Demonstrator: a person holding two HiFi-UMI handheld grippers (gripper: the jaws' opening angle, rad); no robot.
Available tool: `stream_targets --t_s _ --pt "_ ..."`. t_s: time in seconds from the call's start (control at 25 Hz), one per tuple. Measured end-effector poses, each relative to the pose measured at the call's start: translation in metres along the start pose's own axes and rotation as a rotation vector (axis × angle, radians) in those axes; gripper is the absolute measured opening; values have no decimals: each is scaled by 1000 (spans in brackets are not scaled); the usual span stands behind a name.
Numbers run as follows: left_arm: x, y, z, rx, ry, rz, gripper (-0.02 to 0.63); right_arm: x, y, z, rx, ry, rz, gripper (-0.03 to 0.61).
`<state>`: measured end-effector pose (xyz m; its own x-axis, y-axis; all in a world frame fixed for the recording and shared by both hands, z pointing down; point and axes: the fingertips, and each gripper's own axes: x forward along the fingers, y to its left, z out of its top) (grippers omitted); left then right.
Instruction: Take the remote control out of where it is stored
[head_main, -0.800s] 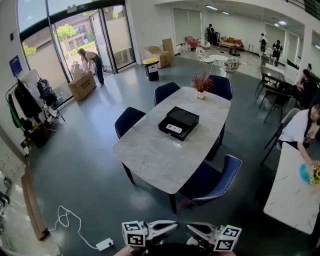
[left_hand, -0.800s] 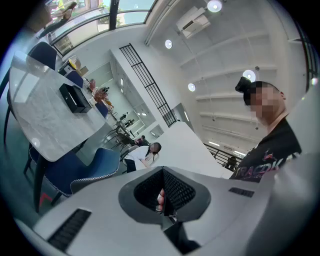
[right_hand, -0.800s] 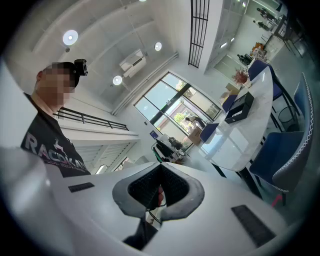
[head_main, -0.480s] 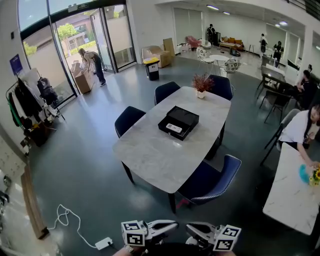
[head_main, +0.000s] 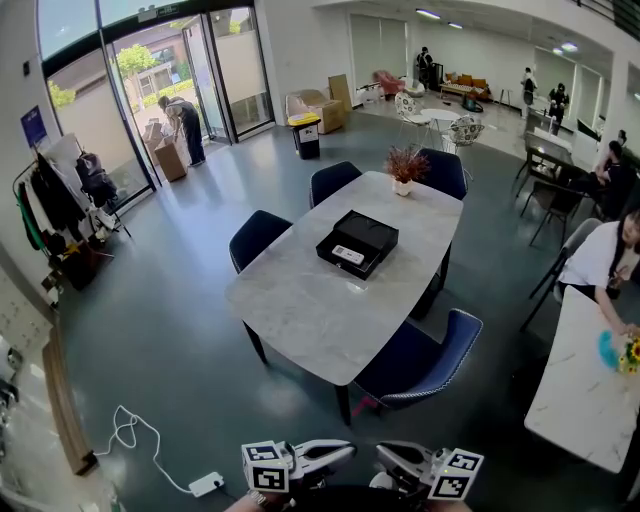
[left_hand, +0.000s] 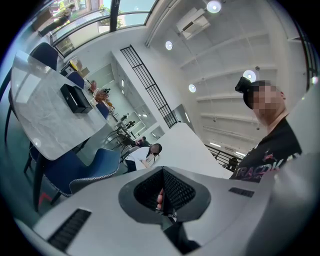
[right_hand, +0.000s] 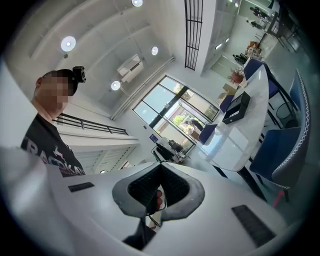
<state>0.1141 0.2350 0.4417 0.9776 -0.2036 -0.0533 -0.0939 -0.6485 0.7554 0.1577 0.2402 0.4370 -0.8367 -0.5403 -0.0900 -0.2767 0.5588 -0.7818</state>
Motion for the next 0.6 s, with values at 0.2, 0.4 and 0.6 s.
stream_targets --t_s 0.2,0.4,0.6 --pt "1 3 0 -4 -6 15 6 1 -4 1 12 13 8 9" --pt "7 6 -3 -9 -8 31 6 -2 -10 5 -2 36 7 11" --pt "19 8 -9 -21 -14 48 6 -14 -20 3 43 52 22 9"
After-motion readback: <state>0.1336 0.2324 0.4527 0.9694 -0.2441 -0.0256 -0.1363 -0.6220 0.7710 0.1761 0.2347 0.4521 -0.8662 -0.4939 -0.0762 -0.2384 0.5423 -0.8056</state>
